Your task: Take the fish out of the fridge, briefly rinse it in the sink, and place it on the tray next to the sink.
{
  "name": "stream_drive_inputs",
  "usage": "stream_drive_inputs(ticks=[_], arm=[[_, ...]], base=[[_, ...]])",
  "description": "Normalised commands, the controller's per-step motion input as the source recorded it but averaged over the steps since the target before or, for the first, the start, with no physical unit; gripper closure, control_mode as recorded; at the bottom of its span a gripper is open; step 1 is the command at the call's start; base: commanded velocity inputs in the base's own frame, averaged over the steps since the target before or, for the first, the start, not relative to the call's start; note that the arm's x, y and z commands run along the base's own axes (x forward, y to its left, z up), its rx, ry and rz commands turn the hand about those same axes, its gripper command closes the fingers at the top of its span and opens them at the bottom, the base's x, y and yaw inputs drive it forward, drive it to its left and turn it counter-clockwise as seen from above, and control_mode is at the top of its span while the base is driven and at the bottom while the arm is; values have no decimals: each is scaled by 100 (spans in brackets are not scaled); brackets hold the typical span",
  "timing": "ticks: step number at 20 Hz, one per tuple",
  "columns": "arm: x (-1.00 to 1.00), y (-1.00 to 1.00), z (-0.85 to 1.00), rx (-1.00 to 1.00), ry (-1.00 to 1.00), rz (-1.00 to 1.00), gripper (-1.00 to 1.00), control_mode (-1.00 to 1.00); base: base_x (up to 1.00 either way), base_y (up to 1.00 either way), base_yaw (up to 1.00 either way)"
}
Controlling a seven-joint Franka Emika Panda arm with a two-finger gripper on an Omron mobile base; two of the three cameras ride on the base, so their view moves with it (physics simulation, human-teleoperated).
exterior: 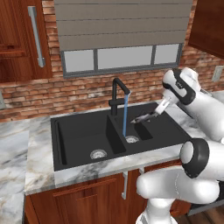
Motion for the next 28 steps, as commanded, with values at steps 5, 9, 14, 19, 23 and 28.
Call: stream_drive_inputs(ticks=[5,9,14,19,23,28], arm=[[48,0,-37,0,0,-9,100,-100],[78,6,-1,0,0,-8,100,-100],[86,25,0,0,0,-9,100,-100],[71,22,-2,0,0,-5,100,-100],[53,1,-6,0,0,-8,100,-100],[32,-1,-14,0,0,-12,100,-100]], base=[[0,0,0],[0,0,0],[0,0,0],[0,0,0],[0,0,0],[0,0,0]])
